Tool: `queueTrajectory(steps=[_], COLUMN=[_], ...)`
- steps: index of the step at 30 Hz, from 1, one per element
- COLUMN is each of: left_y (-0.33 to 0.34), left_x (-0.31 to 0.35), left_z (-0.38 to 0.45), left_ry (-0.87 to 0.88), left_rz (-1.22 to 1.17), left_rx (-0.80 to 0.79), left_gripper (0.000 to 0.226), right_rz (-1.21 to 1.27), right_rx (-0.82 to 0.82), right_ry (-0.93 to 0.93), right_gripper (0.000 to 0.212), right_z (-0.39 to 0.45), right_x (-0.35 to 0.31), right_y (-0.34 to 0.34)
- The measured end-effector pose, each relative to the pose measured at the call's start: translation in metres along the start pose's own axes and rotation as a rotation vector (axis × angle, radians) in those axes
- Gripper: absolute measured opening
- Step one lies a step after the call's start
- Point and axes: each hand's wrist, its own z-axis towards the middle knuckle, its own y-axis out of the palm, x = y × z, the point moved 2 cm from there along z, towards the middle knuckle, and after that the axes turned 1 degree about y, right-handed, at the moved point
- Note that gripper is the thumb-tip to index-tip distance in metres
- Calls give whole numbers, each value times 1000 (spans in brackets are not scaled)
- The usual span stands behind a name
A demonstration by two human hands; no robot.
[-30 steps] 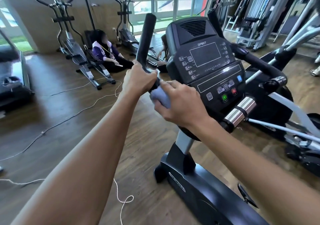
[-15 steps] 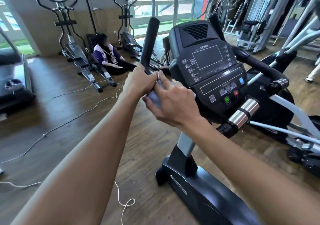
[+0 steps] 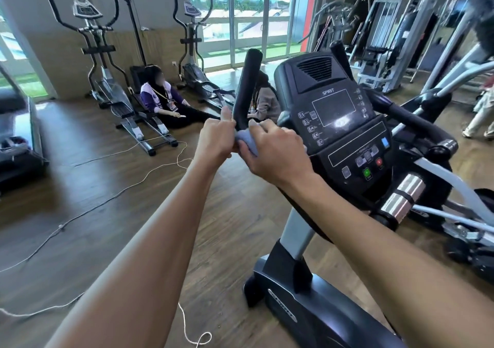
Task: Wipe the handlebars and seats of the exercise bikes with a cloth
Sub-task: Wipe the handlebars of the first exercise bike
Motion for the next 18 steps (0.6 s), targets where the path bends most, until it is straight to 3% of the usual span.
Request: queueTrajectory(steps=[2, 5, 8, 11, 18], left_y=[-2, -5, -10, -12, -13], left_x=[0, -4, 1, 3, 5], left_z=[1, 8, 5, 7, 15], left_ry=[-11, 2, 7, 40, 39], left_rz=[-37, -44, -58, -41, -30], left_rx=[11, 9, -78, -131, -146], left_gripper=[68, 77, 65, 51, 43], right_rz=[4, 5, 54, 29, -1], right_rx=[-27, 8, 23, 79, 139], right_ry=[13, -18, -67, -103, -143], right_gripper=[48, 59, 65, 64, 61], right_z=[19, -9, -50, -34, -25], right_x=[-1, 3, 9, 7, -4], right_y=[4, -2, -8, -2, 3])
